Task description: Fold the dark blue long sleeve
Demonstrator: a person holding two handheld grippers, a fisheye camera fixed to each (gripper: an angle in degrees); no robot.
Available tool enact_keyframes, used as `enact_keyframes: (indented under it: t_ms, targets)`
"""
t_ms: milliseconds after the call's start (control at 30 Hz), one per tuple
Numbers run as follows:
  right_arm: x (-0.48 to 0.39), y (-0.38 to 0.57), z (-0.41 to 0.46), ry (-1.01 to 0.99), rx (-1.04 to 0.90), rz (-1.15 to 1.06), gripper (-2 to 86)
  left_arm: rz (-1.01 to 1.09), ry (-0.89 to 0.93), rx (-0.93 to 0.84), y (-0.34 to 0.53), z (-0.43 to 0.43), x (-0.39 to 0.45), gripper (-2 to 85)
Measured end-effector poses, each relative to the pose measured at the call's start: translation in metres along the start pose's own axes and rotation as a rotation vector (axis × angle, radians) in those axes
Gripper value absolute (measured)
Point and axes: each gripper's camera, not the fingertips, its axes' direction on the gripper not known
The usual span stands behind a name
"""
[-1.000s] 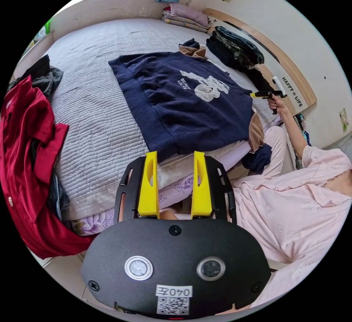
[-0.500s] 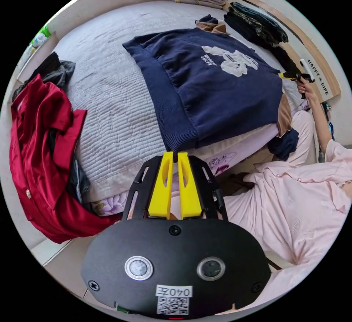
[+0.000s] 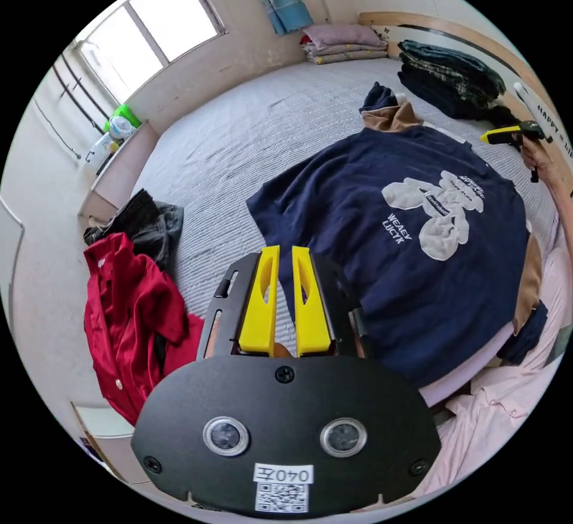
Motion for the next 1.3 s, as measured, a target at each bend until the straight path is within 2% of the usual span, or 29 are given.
enact_keyframes:
  t_ms: [67, 133, 200, 233, 267, 333, 367, 467, 533, 600, 633, 700, 800, 867, 933, 1000, 1067, 1133, 1200, 1267, 1300]
  targets:
    - [0.003, -0.017, 0.066, -0.007, -0.091, 0.039, -0.9, -0.003, -0.004, -0.028, -0.015, 0.036, 0.019, -1.0]
    - [0.013, -0.015, 0.101, -0.002, -0.143, 0.015, -0.9, 0.011, 0.008, -0.164, -0.018, 0.086, 0.029, -0.9]
    - [0.039, -0.015, 0.095, -0.055, -0.148, 0.111, -1.0, 0.012, 0.023, -0.162, -0.01, 0.094, 0.022, -0.9]
    - [0.051, -0.014, 0.083, 0.01, -0.126, 0.147, -1.0, -0.022, 0.025, -0.173, -0.011, 0.091, 0.015, -0.9]
    - [0.054, -0.015, 0.07, 0.175, -0.096, 0.163, -1.0, -0.073, 0.015, -0.141, -0.012, 0.081, 0.002, -0.9]
    - [0.049, -0.029, 0.055, 0.248, -0.041, 0.112, -1.0, -0.143, -0.132, -0.052, -0.021, 0.064, -0.012, -0.9]
    - [0.043, -0.045, 0.049, 0.181, 0.0, 0.083, -1.0, -0.156, -0.158, -0.025, -0.034, 0.06, -0.018, -0.9]
    - [0.018, -0.1, 0.069, 0.093, 0.037, 0.01, -1.0, -0.162, 0.03, -0.033, -0.073, 0.082, -0.018, -0.9]
    - [0.003, -0.132, 0.109, 0.126, -0.016, -0.02, -1.0, -0.141, 0.026, -0.114, -0.09, 0.116, -0.006, -0.9]
    - [-0.002, -0.155, 0.162, 0.176, -0.11, -0.041, -1.0, -0.059, -0.108, -0.243, -0.093, 0.171, 0.01, -0.9]
    - [0.002, -0.163, 0.199, 0.244, -0.184, -0.041, -1.0, -0.032, -0.131, -0.203, -0.091, 0.173, 0.014, -0.9]
    - [0.011, -0.164, 0.215, 0.261, -0.126, -0.047, -1.0, 0.019, -0.266, -0.156, -0.089, 0.181, 0.029, -0.9]
    - [0.044, -0.175, 0.221, 0.149, -0.149, 0.019, -1.0, 0.081, -0.465, -0.127, -0.086, 0.201, 0.053, -0.8]
    - [0.065, -0.177, 0.215, 0.087, -0.195, 0.036, -1.0, 0.109, -0.505, -0.159, -0.088, 0.202, 0.059, -0.9]
    - [0.069, -0.16, 0.185, 0.206, -0.174, 0.028, -1.0, 0.099, -0.4, -0.164, -0.083, 0.182, 0.043, -0.9]
    - [0.056, -0.118, 0.135, 0.319, -0.068, -0.062, -1.0, -0.075, -0.272, -0.071, -0.057, 0.12, -0.001, -0.9]
    - [0.029, -0.033, 0.075, 0.42, 0.073, -0.155, -1.0, -0.105, -0.215, 0.008, -0.016, 0.065, -0.015, -0.9]
    - [0.009, 0.036, 0.043, 0.352, 0.165, -0.165, -1.0, -0.029, -0.058, 0.049, 0.034, 0.016, -0.002, -0.9]
    - [-0.009, 0.091, 0.036, 0.174, 0.148, -0.199, -1.0, 0.125, 0.179, 0.033, 0.097, -0.026, 0.044, -0.9]
    - [-0.029, 0.136, 0.06, 0.017, 0.026, -0.213, -0.9, 0.195, 0.218, 0.009, 0.137, -0.035, 0.08, -0.9]
    - [-0.034, 0.144, 0.069, 0.012, -0.002, -0.217, -0.9, 0.213, 0.165, -0.043, 0.156, -0.023, 0.096, -0.9]
